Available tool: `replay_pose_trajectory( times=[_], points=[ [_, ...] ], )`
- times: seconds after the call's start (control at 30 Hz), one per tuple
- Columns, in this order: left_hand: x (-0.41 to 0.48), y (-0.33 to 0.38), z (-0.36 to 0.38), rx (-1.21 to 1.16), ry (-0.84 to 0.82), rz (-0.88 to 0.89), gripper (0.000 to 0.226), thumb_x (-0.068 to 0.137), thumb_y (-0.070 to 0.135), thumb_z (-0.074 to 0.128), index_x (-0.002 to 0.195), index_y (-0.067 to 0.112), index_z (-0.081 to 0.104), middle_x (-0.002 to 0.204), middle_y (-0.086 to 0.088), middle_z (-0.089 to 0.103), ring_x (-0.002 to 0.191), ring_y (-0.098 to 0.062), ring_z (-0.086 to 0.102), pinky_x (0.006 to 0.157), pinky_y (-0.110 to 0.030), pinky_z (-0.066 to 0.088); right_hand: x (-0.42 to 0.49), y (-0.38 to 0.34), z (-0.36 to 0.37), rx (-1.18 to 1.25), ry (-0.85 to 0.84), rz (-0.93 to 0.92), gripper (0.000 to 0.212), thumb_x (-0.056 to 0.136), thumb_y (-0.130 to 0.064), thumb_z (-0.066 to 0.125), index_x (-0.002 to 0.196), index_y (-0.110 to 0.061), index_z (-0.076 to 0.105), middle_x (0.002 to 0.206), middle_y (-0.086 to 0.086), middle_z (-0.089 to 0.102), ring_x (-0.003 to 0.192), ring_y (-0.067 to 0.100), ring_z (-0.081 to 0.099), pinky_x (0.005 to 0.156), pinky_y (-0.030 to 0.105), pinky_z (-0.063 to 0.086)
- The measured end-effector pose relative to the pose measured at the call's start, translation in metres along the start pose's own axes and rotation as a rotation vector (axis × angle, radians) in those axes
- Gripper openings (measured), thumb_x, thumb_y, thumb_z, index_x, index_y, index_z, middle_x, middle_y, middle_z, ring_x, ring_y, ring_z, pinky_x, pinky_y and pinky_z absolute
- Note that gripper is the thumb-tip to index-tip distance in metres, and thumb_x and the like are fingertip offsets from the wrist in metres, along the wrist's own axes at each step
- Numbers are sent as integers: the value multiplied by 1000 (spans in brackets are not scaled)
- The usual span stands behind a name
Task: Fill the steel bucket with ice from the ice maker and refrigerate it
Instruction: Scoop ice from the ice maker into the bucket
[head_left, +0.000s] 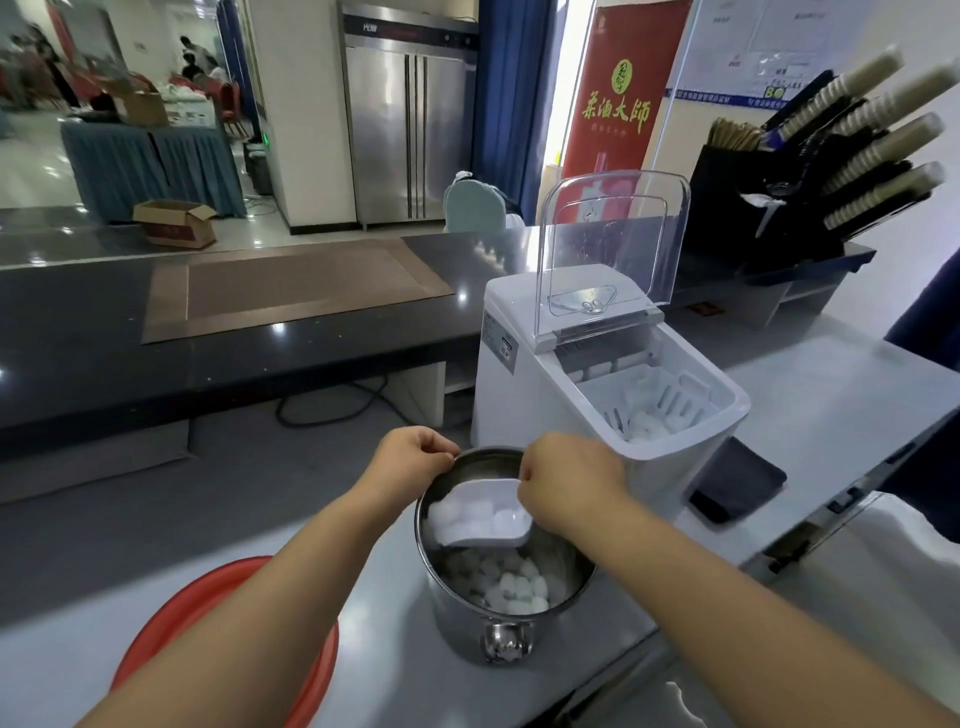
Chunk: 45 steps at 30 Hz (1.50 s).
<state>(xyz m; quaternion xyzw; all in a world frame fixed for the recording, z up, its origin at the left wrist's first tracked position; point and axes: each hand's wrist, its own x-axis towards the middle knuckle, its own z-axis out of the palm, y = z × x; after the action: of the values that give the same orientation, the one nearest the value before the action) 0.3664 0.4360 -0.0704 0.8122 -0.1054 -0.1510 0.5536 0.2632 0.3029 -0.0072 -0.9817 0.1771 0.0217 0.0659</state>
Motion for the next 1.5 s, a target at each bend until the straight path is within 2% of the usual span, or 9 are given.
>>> replay_pose_trajectory(
  times=[0.3, 0.47, 0.57, 0.7, 0.9, 1.07, 1.17, 1.3, 1.5],
  points=[
    [-1, 1, -2, 3, -12, -11, 17, 84, -3, 59, 79, 9, 69, 77, -7, 68, 66, -13, 61, 59, -18, 52, 6, -15, 11, -196, -39, -57, 16, 86, -6, 53, 94, -16, 63, 99, 5, 64, 92, 26, 61, 65, 27, 38],
    [1, 5, -2, 34, -41, -32, 17, 83, -5, 59, 79, 8, 68, 81, -10, 69, 69, -15, 62, 61, -20, 52, 6, -6, -3, -257, 30, -104, 17, 84, -5, 55, 90, -18, 64, 80, 3, 53, 76, 26, 54, 63, 26, 35],
    [3, 10, -1, 61, -63, -42, 20, 82, -7, 58, 78, 9, 67, 80, -8, 69, 69, -14, 63, 57, -19, 50, 8, 1, -13, -214, 75, -101, 16, 84, -9, 57, 90, -20, 67, 79, 2, 54, 71, 26, 48, 63, 26, 36],
    [8, 19, 2, 95, -70, -42, 18, 83, -2, 61, 79, 14, 66, 79, -3, 67, 69, -12, 62, 50, -14, 47, 16, 13, -27, -114, 104, -97, 15, 84, -16, 59, 91, -22, 71, 89, 3, 66, 80, 27, 60, 64, 26, 39],
    [16, 32, 15, 61, -14, 11, 8, 79, 8, 70, 81, 14, 68, 81, -3, 70, 73, -13, 64, 60, -19, 50, 30, 42, -52, 48, 120, -96, 13, 79, -24, 63, 84, -30, 74, 76, -8, 64, 74, 18, 59, 58, 24, 37],
    [24, 41, 32, 10, 18, 75, 3, 80, 13, 71, 81, 15, 69, 72, 3, 67, 51, 3, 56, 51, -12, 42, 51, 85, -84, 161, 180, -20, 12, 80, -28, 63, 69, -32, 67, 66, -16, 64, 59, 3, 57, 56, 22, 41],
    [30, 48, 45, -42, 9, 97, 3, 81, 15, 71, 81, 16, 68, 73, 4, 67, 49, 7, 55, 52, -11, 41, 65, 112, -101, 179, 297, 21, 15, 82, -28, 63, 68, -34, 66, 76, -11, 67, 70, 13, 61, 61, 26, 43],
    [35, 61, 61, -116, -1, 137, 11, 82, 24, 70, 82, 14, 67, 74, 4, 65, 66, -7, 57, 59, -19, 45, 83, 143, -102, 0, 483, 55, 17, 86, -23, 57, 80, -24, 73, 81, 0, 66, 73, 24, 54, 59, 26, 38],
    [44, 80, 80, -165, 71, 161, 27, 82, 30, 70, 72, 12, 54, 70, -3, 56, 66, -13, 52, 61, -24, 46, 97, 170, -85, -427, 491, -176, 14, 89, -15, 61, 92, -21, 73, 73, -4, 44, 75, 16, 42, 49, 21, 28]
  ],
)
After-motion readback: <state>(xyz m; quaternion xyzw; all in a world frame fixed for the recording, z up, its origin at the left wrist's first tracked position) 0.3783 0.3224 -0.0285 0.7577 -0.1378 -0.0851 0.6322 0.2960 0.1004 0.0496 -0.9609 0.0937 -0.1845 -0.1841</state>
